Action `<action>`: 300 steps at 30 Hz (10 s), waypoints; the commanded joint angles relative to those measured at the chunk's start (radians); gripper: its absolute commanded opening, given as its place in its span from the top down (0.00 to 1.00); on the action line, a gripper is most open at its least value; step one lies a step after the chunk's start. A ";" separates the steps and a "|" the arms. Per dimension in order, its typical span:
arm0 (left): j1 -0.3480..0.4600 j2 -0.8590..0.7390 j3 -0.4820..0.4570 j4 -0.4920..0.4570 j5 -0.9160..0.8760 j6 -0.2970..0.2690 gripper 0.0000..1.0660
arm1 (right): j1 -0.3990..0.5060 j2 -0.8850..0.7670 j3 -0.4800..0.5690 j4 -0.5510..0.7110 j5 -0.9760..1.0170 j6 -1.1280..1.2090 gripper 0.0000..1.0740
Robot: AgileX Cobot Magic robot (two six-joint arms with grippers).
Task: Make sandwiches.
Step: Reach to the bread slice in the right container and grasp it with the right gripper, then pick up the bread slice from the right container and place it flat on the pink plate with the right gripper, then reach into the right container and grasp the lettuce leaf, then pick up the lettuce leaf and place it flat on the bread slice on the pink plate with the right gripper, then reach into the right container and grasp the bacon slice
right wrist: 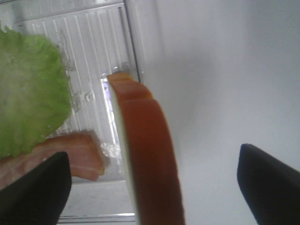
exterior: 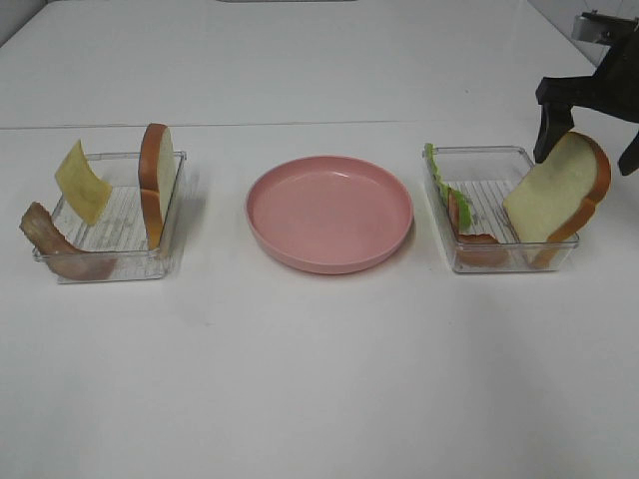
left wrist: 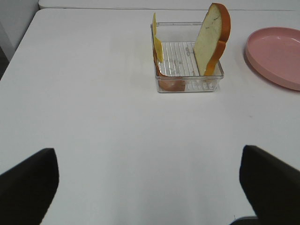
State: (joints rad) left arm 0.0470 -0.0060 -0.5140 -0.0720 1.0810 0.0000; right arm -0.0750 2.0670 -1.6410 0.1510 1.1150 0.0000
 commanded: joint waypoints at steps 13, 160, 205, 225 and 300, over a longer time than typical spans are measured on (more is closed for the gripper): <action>-0.005 -0.013 0.000 0.015 -0.006 0.000 0.04 | -0.003 0.031 -0.004 0.045 -0.001 -0.039 0.78; -0.005 -0.013 0.000 0.024 -0.006 0.000 0.04 | 0.395 0.250 -0.335 -0.210 0.018 0.230 0.32; -0.005 -0.013 0.000 0.025 -0.006 0.000 0.04 | 0.395 0.081 -0.338 -0.159 0.076 0.203 1.00; -0.005 -0.013 0.000 0.028 -0.006 0.000 0.04 | 0.396 0.056 -0.095 0.637 -0.157 -0.287 1.00; -0.005 -0.013 0.000 0.032 -0.006 0.000 0.04 | 0.395 0.037 -0.212 -0.076 0.215 0.100 0.13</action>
State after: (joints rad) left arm 0.0470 -0.0060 -0.5140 -0.0440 1.0810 0.0000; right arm 0.3220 2.1200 -1.8530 0.0900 1.2140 0.0710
